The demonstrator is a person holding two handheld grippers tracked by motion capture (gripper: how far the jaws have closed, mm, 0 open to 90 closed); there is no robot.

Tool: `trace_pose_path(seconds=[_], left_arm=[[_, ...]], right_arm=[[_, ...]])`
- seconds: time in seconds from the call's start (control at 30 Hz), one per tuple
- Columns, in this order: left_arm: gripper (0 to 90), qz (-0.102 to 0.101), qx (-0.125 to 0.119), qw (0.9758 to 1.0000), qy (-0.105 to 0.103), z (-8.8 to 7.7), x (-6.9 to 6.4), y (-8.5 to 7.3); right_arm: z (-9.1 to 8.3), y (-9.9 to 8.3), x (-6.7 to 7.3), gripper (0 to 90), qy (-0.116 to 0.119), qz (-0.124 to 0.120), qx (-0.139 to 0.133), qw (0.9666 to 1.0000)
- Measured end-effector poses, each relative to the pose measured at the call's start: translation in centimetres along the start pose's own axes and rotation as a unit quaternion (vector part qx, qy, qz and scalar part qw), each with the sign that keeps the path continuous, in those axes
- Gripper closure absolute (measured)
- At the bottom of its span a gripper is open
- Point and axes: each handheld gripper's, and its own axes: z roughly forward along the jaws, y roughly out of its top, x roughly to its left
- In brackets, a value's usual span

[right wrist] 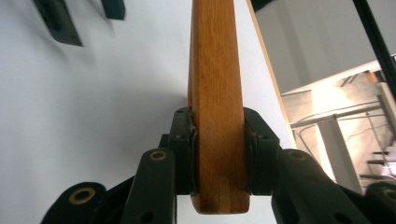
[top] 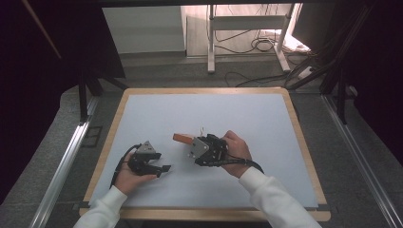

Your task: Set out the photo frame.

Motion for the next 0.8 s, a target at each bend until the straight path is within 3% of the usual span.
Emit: trace_pose_path(seconds=[0.27,0.5,0.8], left_arm=[[30.7,0.0,0.0,1.0,0.0,0.0,0.0,0.0],[30.7,0.001,0.0,1.0,0.001,0.1,0.0,0.0],[30.3,0.004,0.005,1.0,-0.001,0.1,-0.1,0.1]], right_arm=[[-2.7,0.5,0.0,69.1,0.03,0.008,-0.028,0.9991],[-3.8,-0.4,-0.2,68.8,0.071,0.046,-0.04,0.9956],[-3.2,-1.6,-1.9,67.5,0.06,0.091,-0.049,0.9928]])
